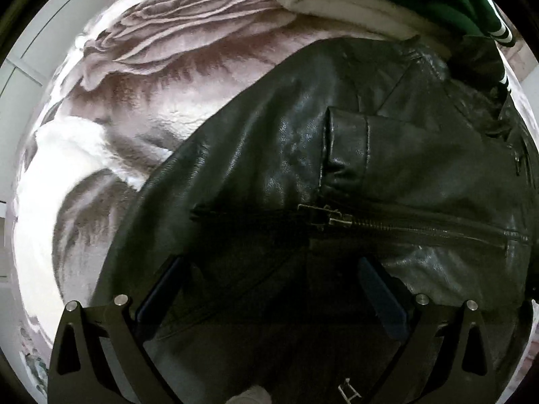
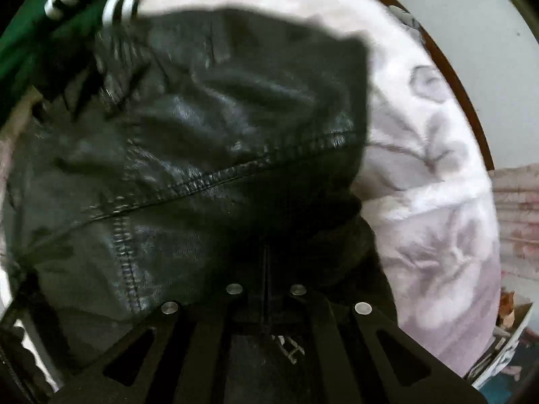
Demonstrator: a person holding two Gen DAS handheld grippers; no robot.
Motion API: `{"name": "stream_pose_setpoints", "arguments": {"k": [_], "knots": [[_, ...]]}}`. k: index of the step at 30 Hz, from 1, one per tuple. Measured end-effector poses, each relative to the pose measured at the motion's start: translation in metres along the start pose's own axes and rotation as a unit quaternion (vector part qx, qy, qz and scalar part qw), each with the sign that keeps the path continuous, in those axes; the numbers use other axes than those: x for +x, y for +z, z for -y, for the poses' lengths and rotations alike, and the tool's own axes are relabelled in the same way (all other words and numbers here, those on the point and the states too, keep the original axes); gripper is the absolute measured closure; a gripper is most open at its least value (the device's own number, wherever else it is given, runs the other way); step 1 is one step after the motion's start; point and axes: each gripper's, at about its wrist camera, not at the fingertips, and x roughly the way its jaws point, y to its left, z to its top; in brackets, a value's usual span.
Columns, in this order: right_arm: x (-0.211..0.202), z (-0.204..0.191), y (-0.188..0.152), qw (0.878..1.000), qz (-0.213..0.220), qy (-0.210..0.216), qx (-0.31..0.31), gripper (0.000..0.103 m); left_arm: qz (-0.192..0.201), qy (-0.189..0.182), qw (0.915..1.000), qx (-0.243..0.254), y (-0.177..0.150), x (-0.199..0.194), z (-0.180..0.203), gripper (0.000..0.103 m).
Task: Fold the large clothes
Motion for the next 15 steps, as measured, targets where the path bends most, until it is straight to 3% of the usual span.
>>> {"name": "stream_pose_setpoints", "arguments": {"k": [2,7,8,10,12,15], "knots": [[-0.001,-0.011,0.000,1.000,-0.002,-0.021,-0.021,0.103,0.004,0.005,1.0000,0.005,-0.001,0.001,0.003,0.000],[-0.024,-0.015,-0.002,0.999,0.009,-0.027,-0.025,0.103,0.010,0.005,0.9999,-0.009,-0.006,-0.008,0.001,0.000],[-0.031,-0.014,-0.001,0.999,0.015,-0.025,-0.027,0.099,0.014,0.008,0.9998,-0.010,-0.008,-0.013,0.000,0.000],[-0.046,-0.015,-0.018,0.999,0.034,-0.021,-0.035,0.072,0.023,0.015,0.9996,-0.010,-0.011,-0.023,-0.003,0.000],[-0.056,-0.023,-0.029,0.997,0.056,-0.025,-0.046,0.057,0.030,0.017,0.9993,-0.013,-0.015,-0.030,-0.007,0.000],[-0.057,-0.039,-0.034,0.995,0.071,-0.027,-0.066,0.055,0.041,0.023,0.9986,-0.023,-0.023,-0.047,-0.018,0.000]]}}
